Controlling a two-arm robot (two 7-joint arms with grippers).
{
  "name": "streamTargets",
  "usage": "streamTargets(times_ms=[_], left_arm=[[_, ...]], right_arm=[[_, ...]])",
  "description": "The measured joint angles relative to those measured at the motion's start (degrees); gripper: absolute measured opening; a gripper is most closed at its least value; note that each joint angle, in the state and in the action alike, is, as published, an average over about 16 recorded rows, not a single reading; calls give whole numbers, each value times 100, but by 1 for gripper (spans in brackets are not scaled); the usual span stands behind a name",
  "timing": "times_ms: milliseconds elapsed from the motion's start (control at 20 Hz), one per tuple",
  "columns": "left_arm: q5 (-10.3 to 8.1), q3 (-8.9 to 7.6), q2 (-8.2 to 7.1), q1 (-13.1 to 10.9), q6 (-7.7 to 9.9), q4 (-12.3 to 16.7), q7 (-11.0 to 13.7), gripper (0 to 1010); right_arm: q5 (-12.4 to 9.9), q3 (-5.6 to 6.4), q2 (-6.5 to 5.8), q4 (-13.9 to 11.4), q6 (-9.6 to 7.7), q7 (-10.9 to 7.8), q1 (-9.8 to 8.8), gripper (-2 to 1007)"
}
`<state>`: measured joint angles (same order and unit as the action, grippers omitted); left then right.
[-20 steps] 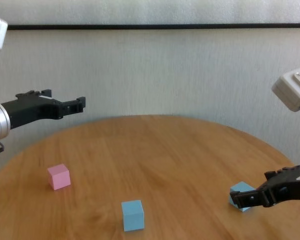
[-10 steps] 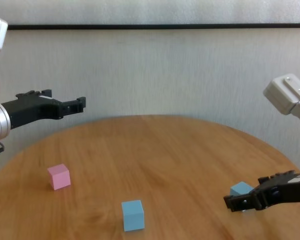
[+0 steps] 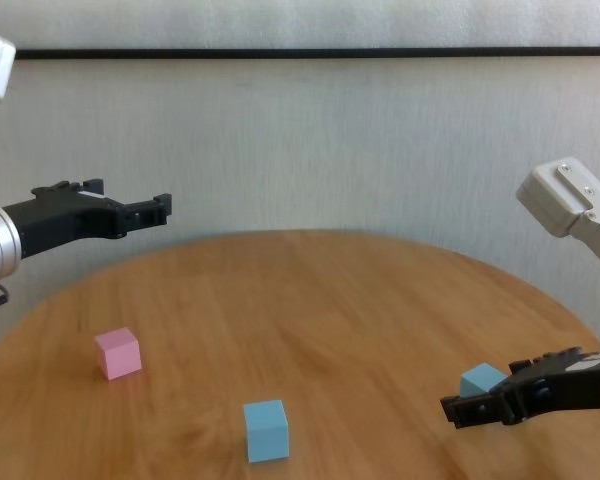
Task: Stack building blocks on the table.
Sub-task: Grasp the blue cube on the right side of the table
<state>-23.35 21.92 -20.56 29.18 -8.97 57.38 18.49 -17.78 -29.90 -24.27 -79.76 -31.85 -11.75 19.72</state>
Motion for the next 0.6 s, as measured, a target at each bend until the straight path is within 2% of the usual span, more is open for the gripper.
streamTargets(times_ms=[300,600], left_arm=[[0,0,0,0,0,0,0,1000],[0,0,0,0,0,0,0,1000]], right_arm=[[9,5,16,23,9,-5,9,969],[4,4,-1,-3,10,-1,1,869]])
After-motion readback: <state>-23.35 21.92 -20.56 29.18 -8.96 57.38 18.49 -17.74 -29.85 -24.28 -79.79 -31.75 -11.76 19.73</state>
